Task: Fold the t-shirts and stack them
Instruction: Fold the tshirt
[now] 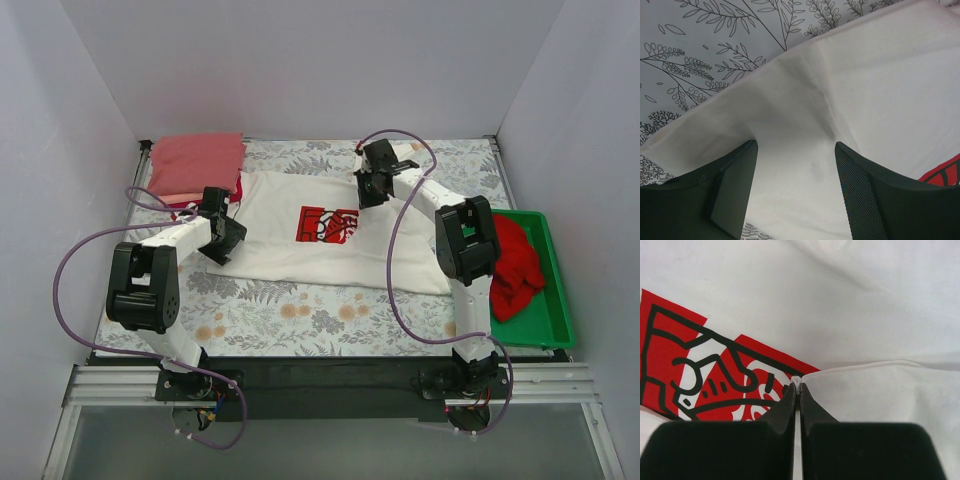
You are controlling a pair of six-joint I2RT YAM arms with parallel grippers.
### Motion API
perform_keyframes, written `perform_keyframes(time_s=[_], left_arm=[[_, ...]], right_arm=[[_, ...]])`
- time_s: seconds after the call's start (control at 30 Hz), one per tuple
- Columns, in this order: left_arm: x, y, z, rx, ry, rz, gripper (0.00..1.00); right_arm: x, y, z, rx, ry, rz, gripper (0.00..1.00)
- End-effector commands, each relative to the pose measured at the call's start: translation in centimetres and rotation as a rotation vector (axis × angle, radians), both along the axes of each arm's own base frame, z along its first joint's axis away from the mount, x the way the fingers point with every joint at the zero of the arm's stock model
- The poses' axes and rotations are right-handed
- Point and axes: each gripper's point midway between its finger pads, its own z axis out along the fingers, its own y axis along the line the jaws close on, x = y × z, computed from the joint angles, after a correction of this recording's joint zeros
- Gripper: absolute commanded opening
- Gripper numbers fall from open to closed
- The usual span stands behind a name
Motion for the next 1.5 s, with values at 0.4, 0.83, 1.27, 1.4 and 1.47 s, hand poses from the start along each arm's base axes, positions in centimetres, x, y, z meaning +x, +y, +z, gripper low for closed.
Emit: perform_keyframes(time_s=[0.4,0.83,1.27,1.4,1.47], left_arm=[[-0.1,1.1,4.6,0.040,-0.102,0.031,0.62],[2.9,-3.2,1.8,-0.051,-0.071,-0.070,0.62],[-13.5,0.1,-2.8,0.002,0.121,0.127,0.62],[-17.5,0.8,-2.9,-0.009,0.140,0.187,0.62],[-19.4,1.3,-3.0,-0.008,0.162,0.234,0.62]], right_arm=[[-3.1,-0.9,8.8,0.133,-0.158,-0.059,0.98],[-14.1,-4.0,-0.1,0.049,-0.015,-0.066,0.98],[-24.8,-5.7,-5.0,-0.040,0.094,-0.073,0.98],[-28.5,-5.9,-6.1,-0.017,0.137,-0.065,0.98],[-30.1,-5.5,-6.1,0.003,0.143,-0.038,0.98]])
